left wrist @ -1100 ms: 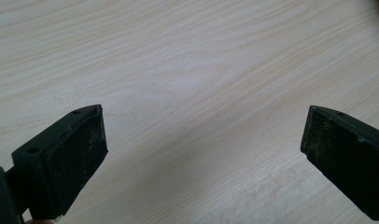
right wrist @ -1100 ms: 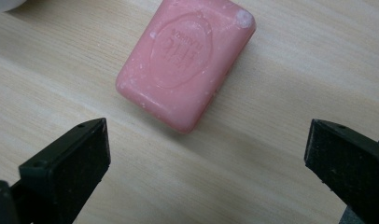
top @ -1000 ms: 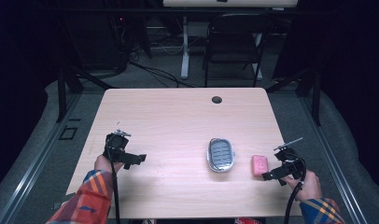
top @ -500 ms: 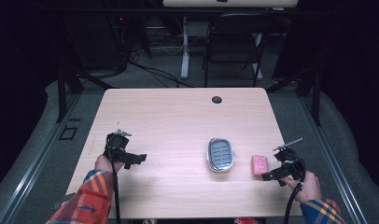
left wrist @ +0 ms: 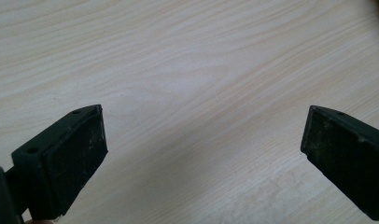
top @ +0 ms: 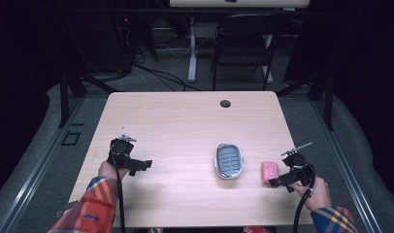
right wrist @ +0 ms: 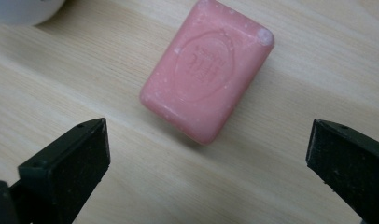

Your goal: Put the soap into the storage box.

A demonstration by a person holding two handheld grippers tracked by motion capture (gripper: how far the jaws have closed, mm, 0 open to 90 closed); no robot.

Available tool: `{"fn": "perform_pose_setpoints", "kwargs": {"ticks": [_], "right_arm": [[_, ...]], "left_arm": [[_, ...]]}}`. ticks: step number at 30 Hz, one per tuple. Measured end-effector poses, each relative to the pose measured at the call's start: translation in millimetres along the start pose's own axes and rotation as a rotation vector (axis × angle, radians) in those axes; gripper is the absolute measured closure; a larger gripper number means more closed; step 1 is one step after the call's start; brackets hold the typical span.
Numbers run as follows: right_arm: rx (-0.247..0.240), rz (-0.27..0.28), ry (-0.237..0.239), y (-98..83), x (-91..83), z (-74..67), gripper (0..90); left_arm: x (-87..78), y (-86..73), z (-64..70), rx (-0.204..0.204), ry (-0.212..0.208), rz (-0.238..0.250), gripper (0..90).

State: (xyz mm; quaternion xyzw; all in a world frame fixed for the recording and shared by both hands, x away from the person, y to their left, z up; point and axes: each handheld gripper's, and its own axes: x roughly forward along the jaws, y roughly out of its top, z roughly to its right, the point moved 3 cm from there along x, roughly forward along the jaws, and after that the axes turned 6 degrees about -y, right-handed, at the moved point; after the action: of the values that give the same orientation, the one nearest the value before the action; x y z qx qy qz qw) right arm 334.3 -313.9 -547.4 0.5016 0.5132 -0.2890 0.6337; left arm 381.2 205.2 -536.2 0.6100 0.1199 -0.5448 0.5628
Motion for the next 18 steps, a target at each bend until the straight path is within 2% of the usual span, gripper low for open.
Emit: {"fn": "perform_pose_setpoints", "kwargs": {"ticks": [1,2,8,11,13,15,16,17,18], "right_arm": [[0.016,0.007,0.003,0.5,0.9,-1.7,0.0],[0.006,-0.008,0.007,1.6,0.5,-2.2,0.0],[-0.009,-0.014,0.005,7.7,3.0,-8.4,0.0],[0.008,0.003,0.008,11.4,6.4,-12.7,0.0],[-0.001,-0.016,0.010,13.8,7.5,-14.2,0.0],[0.009,-0.024,-0.004,15.4,9.1,-15.5,0.0],[0.030,-0.004,-0.006,15.9,10.8,-16.9,0.0],[0.030,-0.004,-0.006,15.9,10.8,-16.9,0.0],[0.026,-0.034,-0.012,17.4,11.5,-15.7,0.0]], "left_arm": [[-0.2,0.1,0.1,0.005,0.001,-0.002,0.2],[-0.4,0.0,0.5,0.006,0.000,-0.003,0.2],[0.5,0.1,-0.6,0.001,0.002,-0.004,0.2],[0.6,0.2,0.2,0.003,0.004,-0.006,0.2],[0.2,0.0,0.7,-0.003,0.005,-0.005,0.2],[0.0,0.1,-0.1,-0.001,0.007,-0.005,0.2],[0.3,0.0,-0.1,-0.006,0.009,-0.003,0.2],[0.3,0.0,-0.1,-0.006,0.009,-0.003,0.2],[0.7,0.1,-0.1,-0.005,0.011,-0.003,0.2]]}}
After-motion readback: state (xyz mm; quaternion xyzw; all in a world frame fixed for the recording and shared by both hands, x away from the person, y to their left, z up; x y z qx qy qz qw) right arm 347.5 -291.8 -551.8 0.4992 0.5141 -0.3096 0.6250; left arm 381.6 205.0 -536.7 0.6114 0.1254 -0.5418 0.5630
